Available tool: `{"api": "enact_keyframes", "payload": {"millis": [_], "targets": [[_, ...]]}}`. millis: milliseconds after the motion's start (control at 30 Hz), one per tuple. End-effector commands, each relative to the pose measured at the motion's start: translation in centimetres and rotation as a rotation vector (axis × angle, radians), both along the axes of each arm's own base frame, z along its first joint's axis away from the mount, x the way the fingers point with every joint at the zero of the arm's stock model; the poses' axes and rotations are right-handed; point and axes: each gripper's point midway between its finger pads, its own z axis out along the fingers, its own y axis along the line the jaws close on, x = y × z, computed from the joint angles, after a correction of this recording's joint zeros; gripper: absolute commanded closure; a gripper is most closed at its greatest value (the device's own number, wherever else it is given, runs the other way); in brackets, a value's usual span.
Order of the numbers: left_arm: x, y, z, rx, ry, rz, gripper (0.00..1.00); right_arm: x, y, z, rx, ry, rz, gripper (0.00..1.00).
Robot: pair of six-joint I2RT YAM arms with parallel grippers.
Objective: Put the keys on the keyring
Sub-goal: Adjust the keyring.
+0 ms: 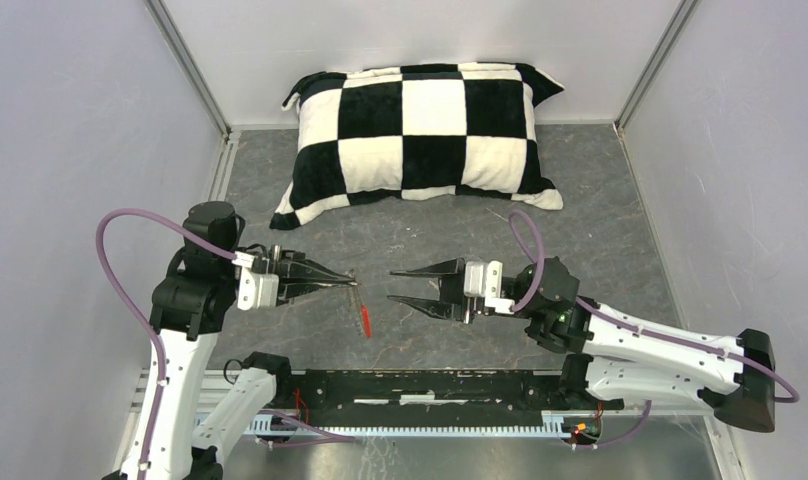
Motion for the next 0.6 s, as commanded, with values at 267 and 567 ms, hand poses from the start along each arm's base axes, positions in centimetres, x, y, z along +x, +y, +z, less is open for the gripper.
{"api": "enact_keyframes", "payload": {"millis": [267,567], "targets": [[-2.0,-0.1,1.6,-0.051,-0.006,-0.100,0.98,-0.2,2.5,2.0,0.102,0.005,0.062,0.58],[-1.9,-0.1,1.2,-0.052,-0.008,-0.102,0.98,-0.2,3.5,2.9,0.136,0.025,0.091,0.60]]}}
